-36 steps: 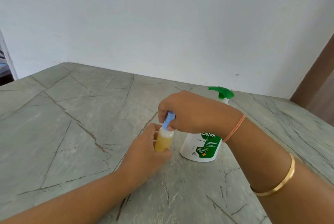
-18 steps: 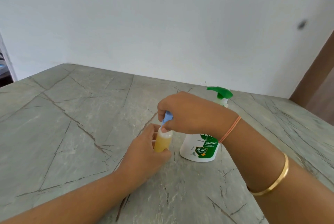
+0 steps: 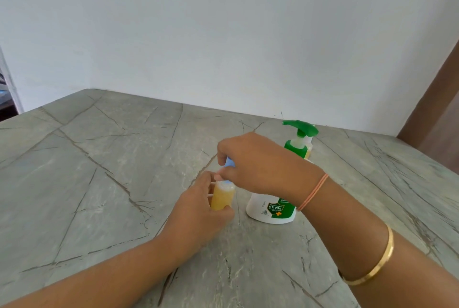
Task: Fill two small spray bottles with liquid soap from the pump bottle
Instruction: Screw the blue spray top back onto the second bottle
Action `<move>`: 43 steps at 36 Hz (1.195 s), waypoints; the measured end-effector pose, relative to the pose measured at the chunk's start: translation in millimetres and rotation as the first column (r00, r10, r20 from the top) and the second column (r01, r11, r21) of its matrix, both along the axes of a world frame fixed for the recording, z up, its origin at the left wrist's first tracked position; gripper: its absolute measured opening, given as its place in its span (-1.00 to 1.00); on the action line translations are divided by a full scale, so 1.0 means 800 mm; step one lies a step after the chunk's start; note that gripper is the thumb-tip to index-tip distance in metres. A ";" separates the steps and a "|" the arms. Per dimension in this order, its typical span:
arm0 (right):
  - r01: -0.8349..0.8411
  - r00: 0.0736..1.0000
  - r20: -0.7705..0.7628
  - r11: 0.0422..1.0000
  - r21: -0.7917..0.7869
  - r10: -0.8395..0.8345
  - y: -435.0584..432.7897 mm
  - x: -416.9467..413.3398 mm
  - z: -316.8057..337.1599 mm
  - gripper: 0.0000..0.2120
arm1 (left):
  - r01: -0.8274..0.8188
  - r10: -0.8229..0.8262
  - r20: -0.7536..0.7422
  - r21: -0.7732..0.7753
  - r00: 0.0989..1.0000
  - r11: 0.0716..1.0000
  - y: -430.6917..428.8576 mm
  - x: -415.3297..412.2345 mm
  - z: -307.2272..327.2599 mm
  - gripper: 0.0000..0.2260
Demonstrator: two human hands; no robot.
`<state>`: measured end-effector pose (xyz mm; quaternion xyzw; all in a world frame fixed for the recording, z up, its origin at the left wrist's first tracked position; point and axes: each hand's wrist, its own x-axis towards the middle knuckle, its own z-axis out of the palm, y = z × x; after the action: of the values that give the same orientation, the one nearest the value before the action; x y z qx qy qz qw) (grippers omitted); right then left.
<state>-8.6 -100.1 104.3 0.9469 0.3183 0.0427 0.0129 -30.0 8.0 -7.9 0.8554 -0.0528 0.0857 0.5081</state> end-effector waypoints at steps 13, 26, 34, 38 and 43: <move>-0.029 0.997 -0.076 0.999 0.014 0.030 -0.001 -0.010 0.002 -0.62 | 0.005 -0.005 -0.001 -0.003 1.000 1.000 -0.001 -0.001 0.000 -0.66; -0.002 0.996 -0.087 0.998 0.057 0.007 0.002 -0.015 -0.001 -0.62 | -0.007 0.007 0.006 0.013 1.000 1.000 0.001 0.001 -0.002 -0.71; 0.022 1.000 0.010 1.000 0.015 -0.022 0.005 -0.013 -0.003 -0.78 | -0.013 0.013 0.011 0.011 1.000 1.000 0.000 0.000 -0.002 -0.64; 0.021 0.999 0.025 0.998 0.063 -0.022 0.009 -0.013 -0.013 -0.77 | -0.005 0.005 0.005 0.003 1.000 1.000 0.002 0.003 -0.003 -0.67; 0.083 0.989 -0.145 0.914 0.397 -0.027 0.007 -0.015 -0.034 -0.62 | 0.071 -0.070 -0.044 0.009 0.997 0.997 0.010 0.013 0.000 -0.69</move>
<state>-20.9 -94.7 77.2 0.9387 0.2759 0.0422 -0.2024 -19.6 16.2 -7.9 0.8573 -0.0721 0.0486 0.5074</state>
